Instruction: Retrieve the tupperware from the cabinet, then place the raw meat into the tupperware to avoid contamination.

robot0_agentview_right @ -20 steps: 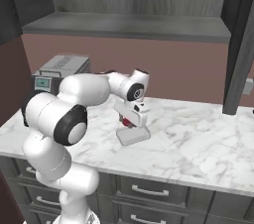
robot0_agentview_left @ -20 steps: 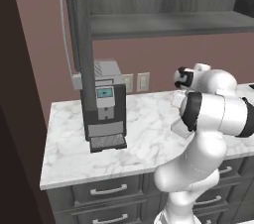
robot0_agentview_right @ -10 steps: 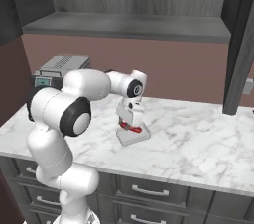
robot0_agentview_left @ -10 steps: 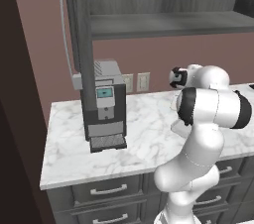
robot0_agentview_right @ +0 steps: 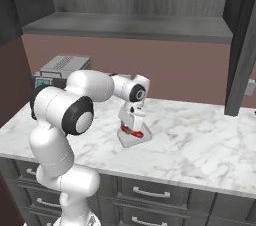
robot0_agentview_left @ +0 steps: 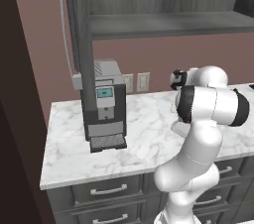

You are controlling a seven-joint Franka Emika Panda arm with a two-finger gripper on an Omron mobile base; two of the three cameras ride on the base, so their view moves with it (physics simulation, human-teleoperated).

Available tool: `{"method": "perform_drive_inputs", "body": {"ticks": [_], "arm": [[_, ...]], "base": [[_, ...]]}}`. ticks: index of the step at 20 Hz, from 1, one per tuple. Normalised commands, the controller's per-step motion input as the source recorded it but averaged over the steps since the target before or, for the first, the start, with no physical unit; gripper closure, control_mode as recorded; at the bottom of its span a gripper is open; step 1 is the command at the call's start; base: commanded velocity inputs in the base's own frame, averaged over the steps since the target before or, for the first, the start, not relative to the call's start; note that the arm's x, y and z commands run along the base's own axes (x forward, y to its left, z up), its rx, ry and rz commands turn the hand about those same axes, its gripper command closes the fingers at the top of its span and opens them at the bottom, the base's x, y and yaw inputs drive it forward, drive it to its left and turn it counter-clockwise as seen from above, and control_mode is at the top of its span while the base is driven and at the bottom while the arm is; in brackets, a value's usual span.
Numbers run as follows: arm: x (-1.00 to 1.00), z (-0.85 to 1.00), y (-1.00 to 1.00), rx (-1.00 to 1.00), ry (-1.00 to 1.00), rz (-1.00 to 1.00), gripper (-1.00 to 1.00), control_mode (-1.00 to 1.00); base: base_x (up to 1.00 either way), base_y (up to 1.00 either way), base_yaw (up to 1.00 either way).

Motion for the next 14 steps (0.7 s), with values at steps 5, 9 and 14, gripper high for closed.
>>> {"method": "perform_drive_inputs", "body": {"ticks": [5,9,14], "arm": [[0.00,-0.16,0.12,0.00,0.00,0.00,1.00,-1.00],[0.02,-0.11,0.15,0.00,0.01,0.00,1.00,-1.00],[0.01,-0.10,0.25,0.00,0.02,0.00,-1.00,-1.00]], "base": [[0.00,0.00,0.00],[0.00,0.00,0.00],[0.00,0.00,0.00]]}}
